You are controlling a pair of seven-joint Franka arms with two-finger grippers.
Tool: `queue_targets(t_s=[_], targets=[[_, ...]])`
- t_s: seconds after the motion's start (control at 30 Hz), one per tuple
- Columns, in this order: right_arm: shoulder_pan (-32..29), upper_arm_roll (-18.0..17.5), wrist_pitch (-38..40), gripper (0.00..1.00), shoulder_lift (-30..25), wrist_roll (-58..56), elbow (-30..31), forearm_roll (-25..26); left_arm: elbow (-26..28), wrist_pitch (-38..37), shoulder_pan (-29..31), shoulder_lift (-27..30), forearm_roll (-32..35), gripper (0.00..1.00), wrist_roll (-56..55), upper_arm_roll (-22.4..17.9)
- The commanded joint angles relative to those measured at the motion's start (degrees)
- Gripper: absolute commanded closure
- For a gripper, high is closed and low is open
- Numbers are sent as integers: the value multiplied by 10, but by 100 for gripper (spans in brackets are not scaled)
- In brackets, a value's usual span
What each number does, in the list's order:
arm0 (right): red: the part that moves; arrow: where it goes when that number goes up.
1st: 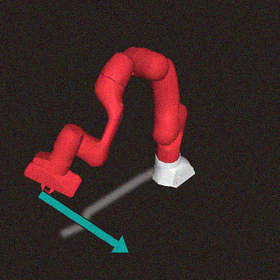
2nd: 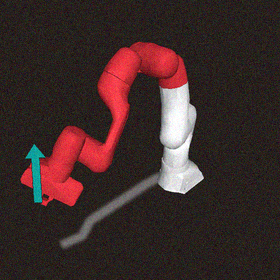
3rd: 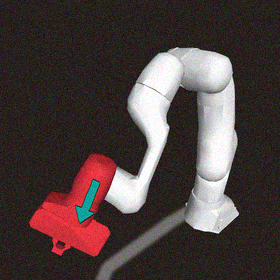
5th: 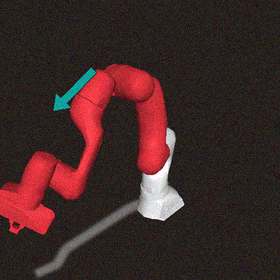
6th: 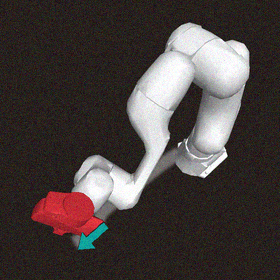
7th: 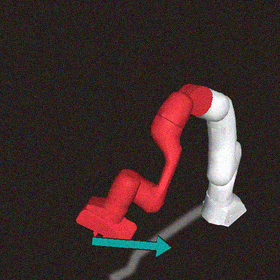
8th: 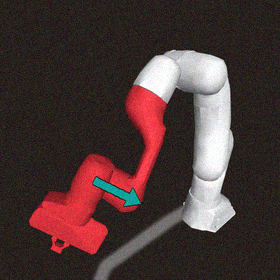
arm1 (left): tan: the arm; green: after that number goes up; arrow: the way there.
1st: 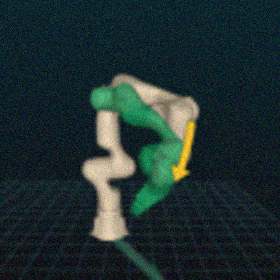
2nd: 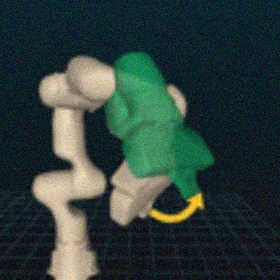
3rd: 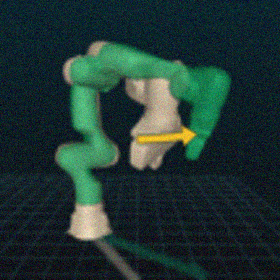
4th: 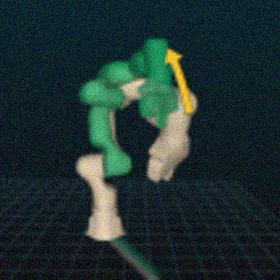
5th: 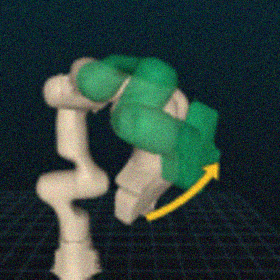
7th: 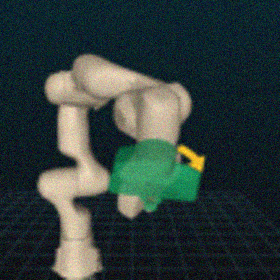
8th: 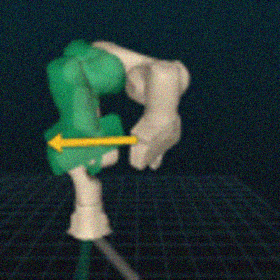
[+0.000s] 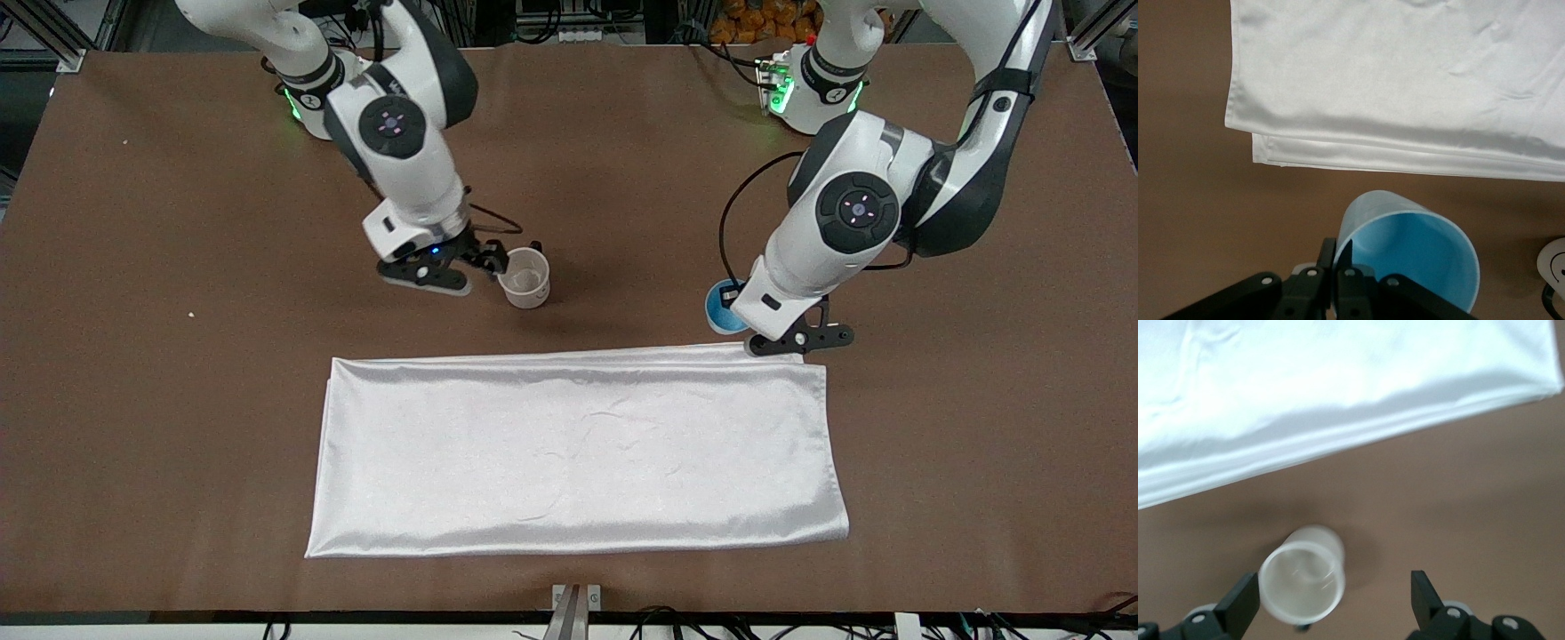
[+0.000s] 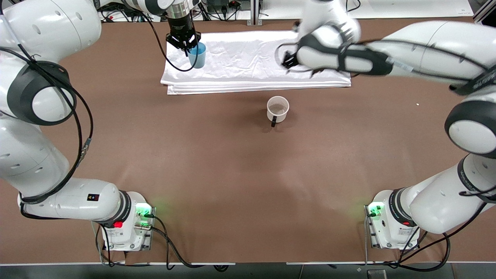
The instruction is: Place blue cup into white mug on table
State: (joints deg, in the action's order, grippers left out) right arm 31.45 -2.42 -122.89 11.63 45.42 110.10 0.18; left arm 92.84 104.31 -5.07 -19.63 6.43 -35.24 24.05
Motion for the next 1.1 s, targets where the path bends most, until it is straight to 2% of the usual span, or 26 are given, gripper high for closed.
queue_targets(t_s=[0.0, 0.13, 0.23, 0.4, 0.6, 0.8, 0.93, 1.07], targets=[[-86, -7, 19, 0, 11, -126, -6, 5, -1, -12, -6, 14, -5, 100, -11, 19], [-158, -7, 20, 0, 13, -229, -5, 5, -1, -9, -10, 10, -7, 100, -17, 47], [-208, -7, 19, 0, 15, -297, -6, 5, -2, 2, -20, 7, -5, 100, -61, 70], [-270, -7, 16, 0, 22, -371, -6, 4, -13, 25, -64, -8, -5, 100, -117, 72], [-278, -7, 30, 0, 16, -375, -4, 4, -37, 48, -126, -34, -5, 100, -139, 71], [-276, -7, 50, 0, 0, -374, -1, 4, -36, 92, -169, -61, 0, 100, -176, 71], [-274, -8, 78, 0, -27, -373, 8, 4, -36, 119, -206, -81, 1, 100, -183, 69], [-272, -9, 83, 0, -63, -373, 31, 3, -36, 137, -215, -103, 1, 100, -184, 68]])
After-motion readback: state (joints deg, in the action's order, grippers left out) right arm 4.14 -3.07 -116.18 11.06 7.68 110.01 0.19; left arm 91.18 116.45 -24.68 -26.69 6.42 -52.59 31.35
